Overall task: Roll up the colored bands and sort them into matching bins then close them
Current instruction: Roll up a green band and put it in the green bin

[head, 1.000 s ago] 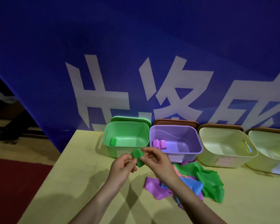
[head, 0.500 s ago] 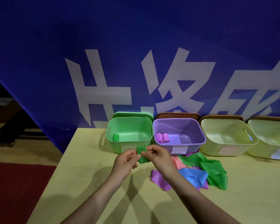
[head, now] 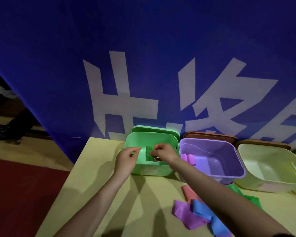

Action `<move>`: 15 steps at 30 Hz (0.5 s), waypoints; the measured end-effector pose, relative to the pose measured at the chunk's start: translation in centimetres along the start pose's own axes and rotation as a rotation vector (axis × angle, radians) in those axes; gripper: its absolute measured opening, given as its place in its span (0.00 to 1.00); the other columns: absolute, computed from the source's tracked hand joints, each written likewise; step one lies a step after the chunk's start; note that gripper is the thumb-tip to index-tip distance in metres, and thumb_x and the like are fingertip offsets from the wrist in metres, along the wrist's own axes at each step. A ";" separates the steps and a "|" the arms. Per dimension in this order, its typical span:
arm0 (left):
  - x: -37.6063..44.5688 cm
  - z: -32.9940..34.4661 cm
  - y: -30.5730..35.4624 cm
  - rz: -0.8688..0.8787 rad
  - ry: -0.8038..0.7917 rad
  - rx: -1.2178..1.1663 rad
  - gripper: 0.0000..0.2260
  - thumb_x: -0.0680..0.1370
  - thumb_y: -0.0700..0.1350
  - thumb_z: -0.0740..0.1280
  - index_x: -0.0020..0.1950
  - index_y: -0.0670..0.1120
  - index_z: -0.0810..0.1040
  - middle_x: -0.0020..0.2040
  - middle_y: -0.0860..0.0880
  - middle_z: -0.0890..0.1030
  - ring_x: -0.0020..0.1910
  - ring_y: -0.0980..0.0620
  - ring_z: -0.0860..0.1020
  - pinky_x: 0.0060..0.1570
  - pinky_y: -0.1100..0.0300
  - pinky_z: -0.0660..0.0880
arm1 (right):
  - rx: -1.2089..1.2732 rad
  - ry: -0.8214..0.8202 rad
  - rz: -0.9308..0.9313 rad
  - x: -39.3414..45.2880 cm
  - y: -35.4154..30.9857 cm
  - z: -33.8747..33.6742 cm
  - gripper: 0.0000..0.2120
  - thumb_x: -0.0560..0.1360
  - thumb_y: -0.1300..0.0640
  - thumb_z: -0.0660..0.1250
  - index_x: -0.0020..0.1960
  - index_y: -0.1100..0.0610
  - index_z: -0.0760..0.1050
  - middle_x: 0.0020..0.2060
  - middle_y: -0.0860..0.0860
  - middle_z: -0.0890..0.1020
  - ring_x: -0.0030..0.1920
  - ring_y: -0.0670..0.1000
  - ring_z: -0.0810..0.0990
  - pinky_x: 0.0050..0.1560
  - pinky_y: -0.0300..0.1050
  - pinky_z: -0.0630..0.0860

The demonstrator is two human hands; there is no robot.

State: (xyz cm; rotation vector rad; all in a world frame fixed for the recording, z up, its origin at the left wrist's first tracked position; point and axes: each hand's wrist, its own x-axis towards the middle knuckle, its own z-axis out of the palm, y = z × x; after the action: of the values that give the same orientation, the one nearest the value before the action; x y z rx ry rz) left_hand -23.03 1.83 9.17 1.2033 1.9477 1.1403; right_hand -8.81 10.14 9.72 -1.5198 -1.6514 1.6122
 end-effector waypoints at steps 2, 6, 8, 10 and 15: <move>2.7 -0.3 -1.9 -0.034 0.078 0.031 0.10 0.79 0.39 0.64 0.58 0.45 0.81 0.54 0.47 0.80 0.51 0.52 0.77 0.52 0.61 0.71 | -0.063 0.002 0.107 3.8 0.8 0.6 0.12 0.74 0.67 0.69 0.35 0.58 0.70 0.32 0.52 0.73 0.32 0.49 0.75 0.35 0.39 0.78; 6.6 0.4 -5.6 -0.182 0.113 0.079 0.14 0.79 0.42 0.62 0.64 0.45 0.75 0.58 0.43 0.75 0.57 0.46 0.75 0.58 0.54 0.72 | -0.258 -0.033 0.285 10.2 3.5 2.5 0.17 0.75 0.65 0.67 0.28 0.58 0.69 0.25 0.54 0.73 0.25 0.49 0.72 0.36 0.43 0.75; 7.8 1.2 -7.1 -0.229 0.096 0.080 0.14 0.80 0.43 0.61 0.66 0.44 0.74 0.58 0.44 0.75 0.58 0.45 0.75 0.58 0.53 0.72 | -0.372 -0.067 0.337 12.5 4.6 3.6 0.18 0.76 0.61 0.66 0.27 0.57 0.70 0.19 0.50 0.73 0.24 0.46 0.71 0.32 0.37 0.71; 8.5 2.1 -8.4 -0.248 0.073 0.084 0.14 0.81 0.44 0.58 0.64 0.44 0.75 0.57 0.43 0.76 0.58 0.44 0.74 0.57 0.53 0.71 | -0.496 -0.101 0.364 14.2 5.2 4.6 0.20 0.76 0.57 0.65 0.26 0.57 0.71 0.12 0.47 0.69 0.24 0.45 0.71 0.33 0.36 0.70; 8.4 3.2 -8.9 -0.230 0.088 0.024 0.12 0.82 0.43 0.56 0.59 0.41 0.76 0.51 0.43 0.75 0.55 0.45 0.73 0.53 0.57 0.67 | -0.567 -0.098 0.360 16.3 6.3 6.3 0.16 0.73 0.59 0.65 0.27 0.57 0.70 0.14 0.49 0.70 0.24 0.46 0.69 0.19 0.32 0.63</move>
State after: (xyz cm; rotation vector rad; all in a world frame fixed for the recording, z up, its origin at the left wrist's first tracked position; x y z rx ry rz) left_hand -27.75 8.53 -0.44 0.9252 2.1085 1.0672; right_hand -17.16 19.54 -4.00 -2.1460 -2.1071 1.4674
